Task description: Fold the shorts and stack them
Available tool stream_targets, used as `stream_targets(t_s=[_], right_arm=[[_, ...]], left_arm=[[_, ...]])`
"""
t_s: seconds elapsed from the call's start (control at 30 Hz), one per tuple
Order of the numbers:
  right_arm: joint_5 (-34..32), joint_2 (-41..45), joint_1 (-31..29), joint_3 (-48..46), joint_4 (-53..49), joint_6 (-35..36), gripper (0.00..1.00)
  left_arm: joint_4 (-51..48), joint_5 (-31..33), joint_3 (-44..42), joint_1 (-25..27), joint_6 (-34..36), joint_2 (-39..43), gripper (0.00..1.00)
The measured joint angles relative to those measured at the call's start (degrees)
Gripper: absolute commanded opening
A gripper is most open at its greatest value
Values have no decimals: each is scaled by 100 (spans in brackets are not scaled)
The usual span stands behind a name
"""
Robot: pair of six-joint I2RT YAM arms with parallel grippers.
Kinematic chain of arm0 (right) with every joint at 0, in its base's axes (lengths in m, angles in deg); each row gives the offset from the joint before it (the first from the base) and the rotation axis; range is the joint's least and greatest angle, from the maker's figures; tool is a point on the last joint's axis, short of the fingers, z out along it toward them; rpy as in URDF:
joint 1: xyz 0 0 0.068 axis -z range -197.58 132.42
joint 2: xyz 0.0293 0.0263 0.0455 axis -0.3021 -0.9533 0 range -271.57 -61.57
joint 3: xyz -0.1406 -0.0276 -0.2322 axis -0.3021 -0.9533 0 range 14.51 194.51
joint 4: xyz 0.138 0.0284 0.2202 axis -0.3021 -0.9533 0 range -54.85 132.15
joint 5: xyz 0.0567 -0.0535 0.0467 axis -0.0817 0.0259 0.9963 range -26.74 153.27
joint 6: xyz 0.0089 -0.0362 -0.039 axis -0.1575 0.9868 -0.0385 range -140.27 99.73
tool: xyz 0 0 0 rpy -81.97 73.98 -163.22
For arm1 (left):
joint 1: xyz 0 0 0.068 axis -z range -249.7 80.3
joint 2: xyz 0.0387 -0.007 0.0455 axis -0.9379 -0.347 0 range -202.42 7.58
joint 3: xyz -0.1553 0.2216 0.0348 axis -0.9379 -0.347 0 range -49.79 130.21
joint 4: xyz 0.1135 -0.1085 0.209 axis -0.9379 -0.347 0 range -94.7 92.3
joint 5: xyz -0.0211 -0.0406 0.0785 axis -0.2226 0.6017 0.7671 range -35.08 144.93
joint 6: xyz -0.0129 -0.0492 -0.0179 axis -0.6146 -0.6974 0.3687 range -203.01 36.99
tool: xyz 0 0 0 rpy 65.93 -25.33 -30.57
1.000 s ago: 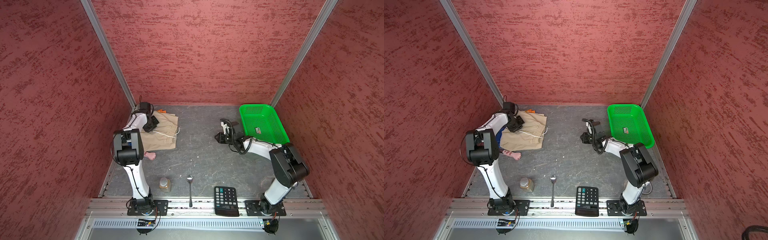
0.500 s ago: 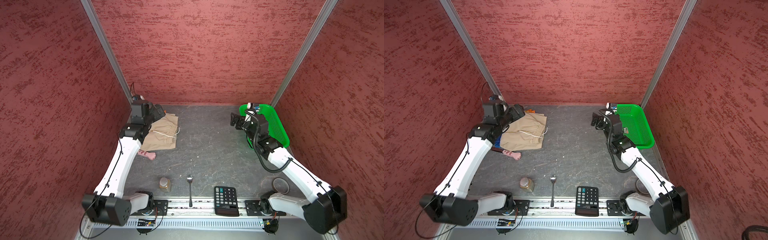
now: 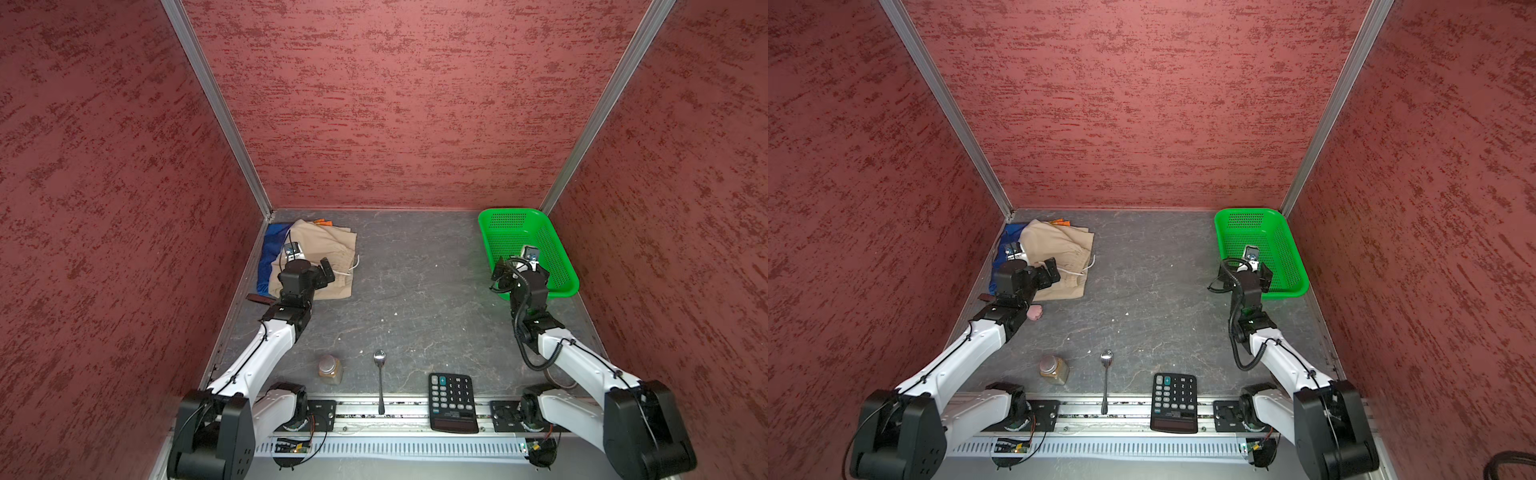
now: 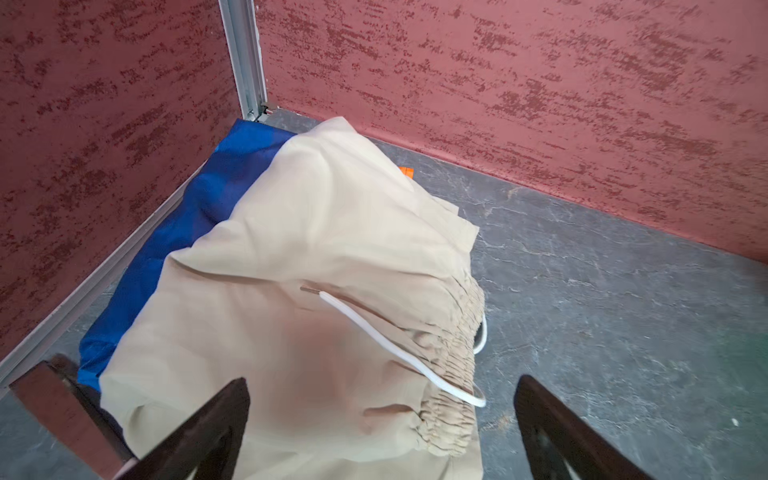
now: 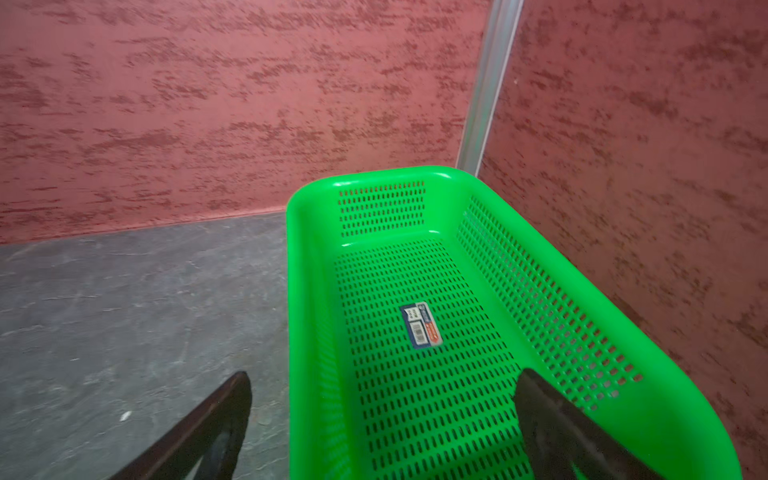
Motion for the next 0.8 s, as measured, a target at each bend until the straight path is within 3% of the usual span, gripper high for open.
stream_targets(t_s=[0.17,0.53,0.67,0.8], right_arm=[[352,-785,568,-404,529,-192,99],[905,-2157,1102,162,1860,-197,99],[1353,-2170,1180,-197,2599,-111,99],[1694,-2238,1226,-1054,4146,-4,99]], left_arm=[[363,236,-92,-2,205,-570,100],[1886,651,-424,-70,782,-1637,100],[2190,400,-452,-256,966,-1698,99],[3038,-476,-756,-885,990,-1694,100]])
